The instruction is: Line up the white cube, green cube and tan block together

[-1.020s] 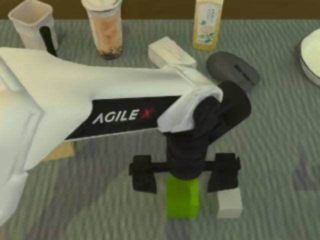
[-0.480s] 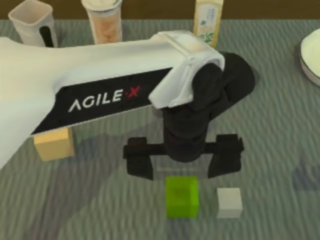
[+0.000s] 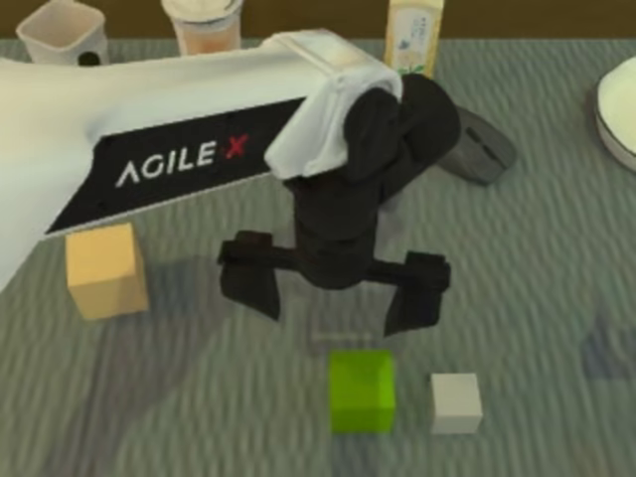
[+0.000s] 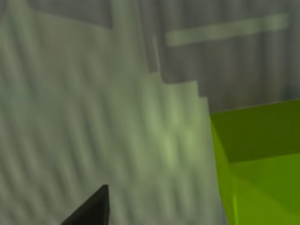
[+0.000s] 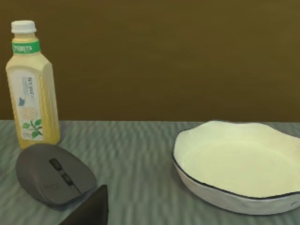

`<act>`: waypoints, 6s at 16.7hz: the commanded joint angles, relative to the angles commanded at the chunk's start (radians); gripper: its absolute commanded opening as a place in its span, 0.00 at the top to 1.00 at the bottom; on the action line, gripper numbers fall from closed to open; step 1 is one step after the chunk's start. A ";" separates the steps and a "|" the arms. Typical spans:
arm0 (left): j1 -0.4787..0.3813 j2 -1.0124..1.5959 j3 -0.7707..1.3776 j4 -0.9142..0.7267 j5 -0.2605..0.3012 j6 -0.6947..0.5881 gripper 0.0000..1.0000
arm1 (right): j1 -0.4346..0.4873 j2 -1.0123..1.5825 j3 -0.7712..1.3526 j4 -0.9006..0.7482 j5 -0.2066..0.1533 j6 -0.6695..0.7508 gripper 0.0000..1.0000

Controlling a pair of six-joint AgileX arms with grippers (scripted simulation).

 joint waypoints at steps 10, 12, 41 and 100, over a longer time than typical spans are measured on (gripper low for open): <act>0.339 0.005 -0.045 -0.013 0.007 0.994 0.00 | 0.000 0.000 0.000 0.000 0.000 0.000 0.00; 0.412 -0.001 -0.060 -0.012 0.008 1.215 0.00 | 0.000 0.000 0.000 0.000 0.000 0.000 0.00; 0.656 0.048 -0.312 0.358 0.015 1.824 0.00 | 0.000 0.000 0.000 0.000 0.000 0.000 0.00; 0.137 -0.287 -0.487 0.194 0.023 1.526 1.00 | 0.000 0.000 0.000 0.000 0.000 0.000 0.00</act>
